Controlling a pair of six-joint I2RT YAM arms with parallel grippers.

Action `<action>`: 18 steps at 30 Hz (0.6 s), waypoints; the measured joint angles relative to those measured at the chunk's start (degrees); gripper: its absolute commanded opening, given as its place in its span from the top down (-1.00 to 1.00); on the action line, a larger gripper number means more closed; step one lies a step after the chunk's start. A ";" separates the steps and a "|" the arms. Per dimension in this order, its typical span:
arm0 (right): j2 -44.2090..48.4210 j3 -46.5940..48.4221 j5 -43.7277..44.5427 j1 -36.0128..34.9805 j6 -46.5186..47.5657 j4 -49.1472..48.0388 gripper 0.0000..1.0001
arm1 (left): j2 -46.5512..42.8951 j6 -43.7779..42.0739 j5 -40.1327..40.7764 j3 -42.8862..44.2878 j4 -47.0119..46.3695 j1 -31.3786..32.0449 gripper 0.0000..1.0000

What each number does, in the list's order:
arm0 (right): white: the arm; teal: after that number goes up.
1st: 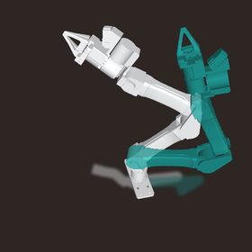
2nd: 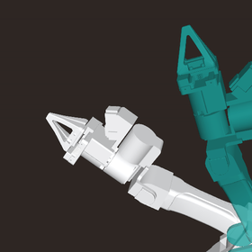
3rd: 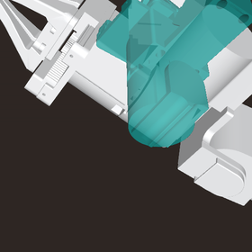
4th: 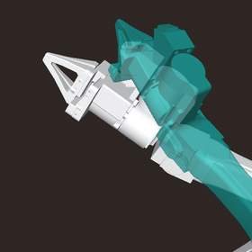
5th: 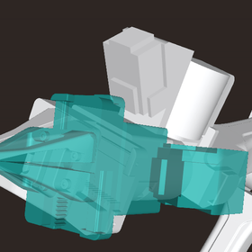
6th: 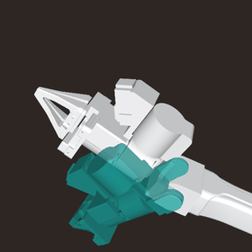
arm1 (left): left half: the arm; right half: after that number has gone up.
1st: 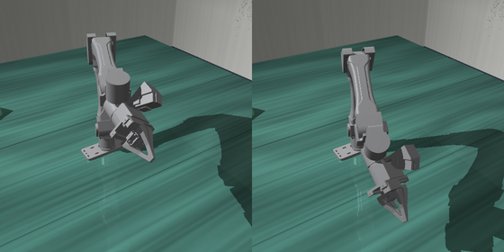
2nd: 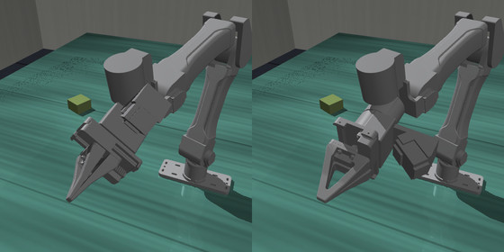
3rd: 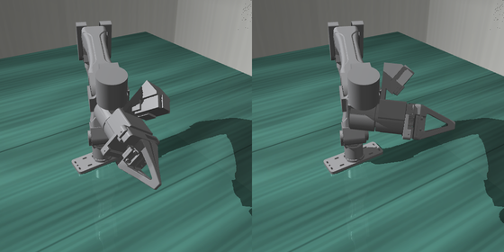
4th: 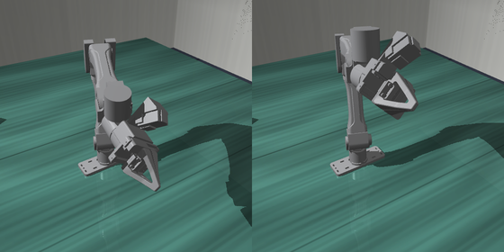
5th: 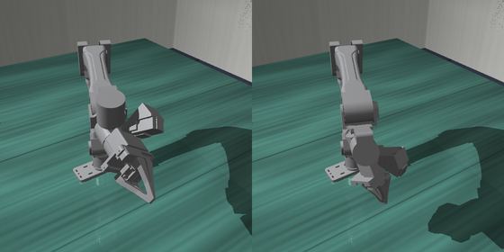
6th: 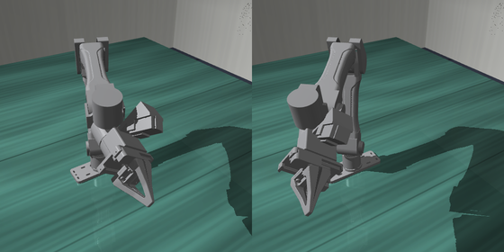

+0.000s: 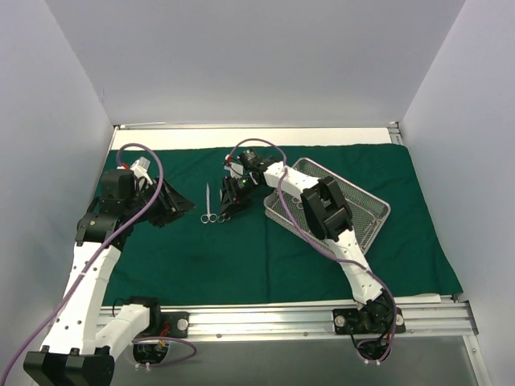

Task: Open and lay out the surgical kit
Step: Place the medical item in the surgical kit.

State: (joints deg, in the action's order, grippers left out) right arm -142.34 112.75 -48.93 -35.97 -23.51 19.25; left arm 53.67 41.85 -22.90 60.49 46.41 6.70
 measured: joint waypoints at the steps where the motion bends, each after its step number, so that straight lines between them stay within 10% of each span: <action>1: 0.07 0.07 0.13 0.00 0.00 0.11 0.32 | 0.09 0.09 -0.09 -0.02 -0.11 0.00 -0.14; 18: 2.21 4.72 14.12 2.23 5.51 8.46 0.11 | 2.05 0.59 -0.44 -0.02 -0.37 -0.04 -0.13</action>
State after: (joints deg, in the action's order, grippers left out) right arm -140.14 117.47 -34.81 -33.74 -18.00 27.70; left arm 55.72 42.44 -23.33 60.47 46.04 6.66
